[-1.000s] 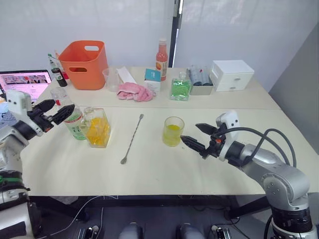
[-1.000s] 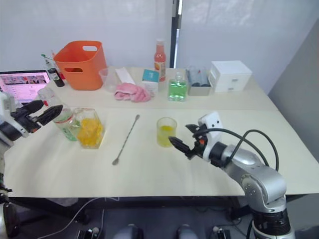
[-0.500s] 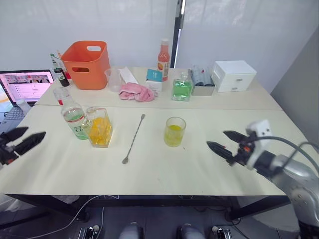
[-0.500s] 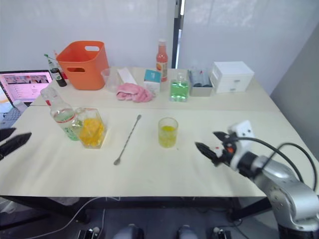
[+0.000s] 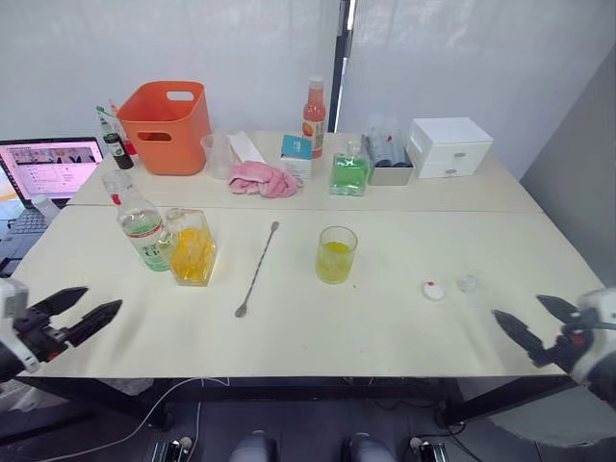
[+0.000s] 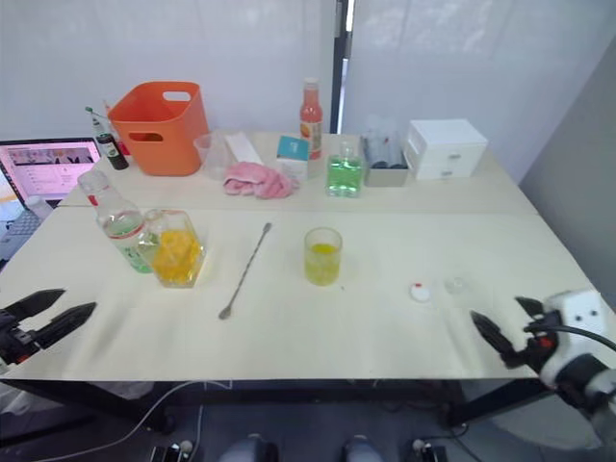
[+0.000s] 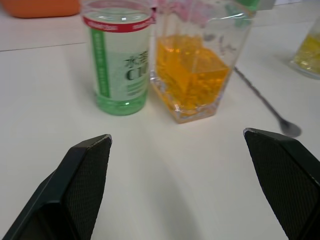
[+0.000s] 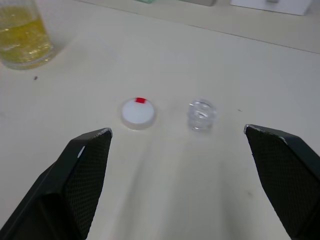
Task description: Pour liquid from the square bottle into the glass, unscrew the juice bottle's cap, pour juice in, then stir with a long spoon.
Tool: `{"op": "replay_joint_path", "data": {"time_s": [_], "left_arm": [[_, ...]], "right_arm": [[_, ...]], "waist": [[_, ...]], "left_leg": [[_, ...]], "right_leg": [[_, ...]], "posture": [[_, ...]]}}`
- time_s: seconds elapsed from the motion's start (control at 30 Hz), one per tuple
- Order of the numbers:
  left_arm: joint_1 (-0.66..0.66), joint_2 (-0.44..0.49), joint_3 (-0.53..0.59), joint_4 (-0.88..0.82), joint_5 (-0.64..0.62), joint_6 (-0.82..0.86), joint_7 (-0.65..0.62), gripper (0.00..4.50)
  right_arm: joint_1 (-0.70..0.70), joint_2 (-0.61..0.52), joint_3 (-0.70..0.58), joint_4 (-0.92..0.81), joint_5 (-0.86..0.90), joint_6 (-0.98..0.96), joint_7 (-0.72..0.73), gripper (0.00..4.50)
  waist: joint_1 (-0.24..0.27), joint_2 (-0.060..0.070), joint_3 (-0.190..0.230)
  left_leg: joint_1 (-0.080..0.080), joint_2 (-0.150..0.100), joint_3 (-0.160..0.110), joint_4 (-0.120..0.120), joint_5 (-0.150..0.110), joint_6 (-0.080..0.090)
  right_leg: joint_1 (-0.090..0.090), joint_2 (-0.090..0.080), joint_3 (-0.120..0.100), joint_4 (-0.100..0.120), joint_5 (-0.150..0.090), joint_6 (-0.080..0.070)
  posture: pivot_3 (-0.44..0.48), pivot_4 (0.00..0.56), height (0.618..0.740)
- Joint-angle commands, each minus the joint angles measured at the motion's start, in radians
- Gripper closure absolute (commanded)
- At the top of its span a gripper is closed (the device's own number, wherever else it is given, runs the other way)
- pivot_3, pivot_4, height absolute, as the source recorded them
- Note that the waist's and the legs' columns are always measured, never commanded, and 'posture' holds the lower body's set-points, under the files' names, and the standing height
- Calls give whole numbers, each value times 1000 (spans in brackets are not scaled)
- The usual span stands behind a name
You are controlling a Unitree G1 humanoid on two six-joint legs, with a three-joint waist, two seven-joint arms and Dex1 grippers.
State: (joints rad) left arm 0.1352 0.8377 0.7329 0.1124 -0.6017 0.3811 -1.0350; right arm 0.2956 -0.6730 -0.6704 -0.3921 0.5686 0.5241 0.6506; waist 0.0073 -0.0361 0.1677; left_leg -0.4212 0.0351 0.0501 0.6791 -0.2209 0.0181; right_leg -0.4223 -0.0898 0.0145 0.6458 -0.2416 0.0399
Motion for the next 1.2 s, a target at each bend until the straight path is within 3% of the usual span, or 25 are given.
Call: {"op": "replay_joint_path", "data": {"time_s": [0.03,0.33,0.5,0.73,0.87,1.03,1.2], "left_arm": [[-3,26,27,39,8,-55,-32,22],[13,8,21,26,4,-65,-35,22],[71,-92,-19,-197,-48,31,75,22],[136,-286,-200,-596,-24,176,408,22],[64,-407,-364,-774,-19,318,657,22],[-94,-505,-542,-854,78,497,931,22],[-222,-537,-641,-824,185,670,1094,22]], "right_arm": [[-8,-4,-29,14,1,-45,17,0],[-45,-4,3,-10,22,-17,-11,0],[-189,-39,94,-111,167,111,-26,0],[-420,-145,298,-123,266,225,88,0],[-565,-203,424,-102,306,268,213,0],[-638,-222,496,-103,330,296,284,0],[-649,-214,495,-125,344,304,266,0]], "waist": [[0,0,0],[2,0,0],[-7,1,0],[-2,1,0],[6,1,0],[7,0,-1],[5,0,-1]], "left_leg": [[0,0,0,0,0,0],[0,1,0,0,0,0],[0,2,-2,0,0,0],[-1,0,-8,0,0,0],[-1,-1,-9,1,0,1],[-1,-4,-12,2,0,1],[-2,-5,-13,2,0,1]], "right_leg": [[0,0,0,0,0,0],[0,-1,0,0,0,0],[0,-1,2,0,0,0],[0,-1,2,0,1,1],[1,-1,3,0,1,2],[3,0,2,0,2,3],[2,1,2,0,2,3]], "posture": [[0,150,715],[0,150,715],[0,150,715],[0,150,715],[0,150,715],[0,150,715],[0,150,715]]}}
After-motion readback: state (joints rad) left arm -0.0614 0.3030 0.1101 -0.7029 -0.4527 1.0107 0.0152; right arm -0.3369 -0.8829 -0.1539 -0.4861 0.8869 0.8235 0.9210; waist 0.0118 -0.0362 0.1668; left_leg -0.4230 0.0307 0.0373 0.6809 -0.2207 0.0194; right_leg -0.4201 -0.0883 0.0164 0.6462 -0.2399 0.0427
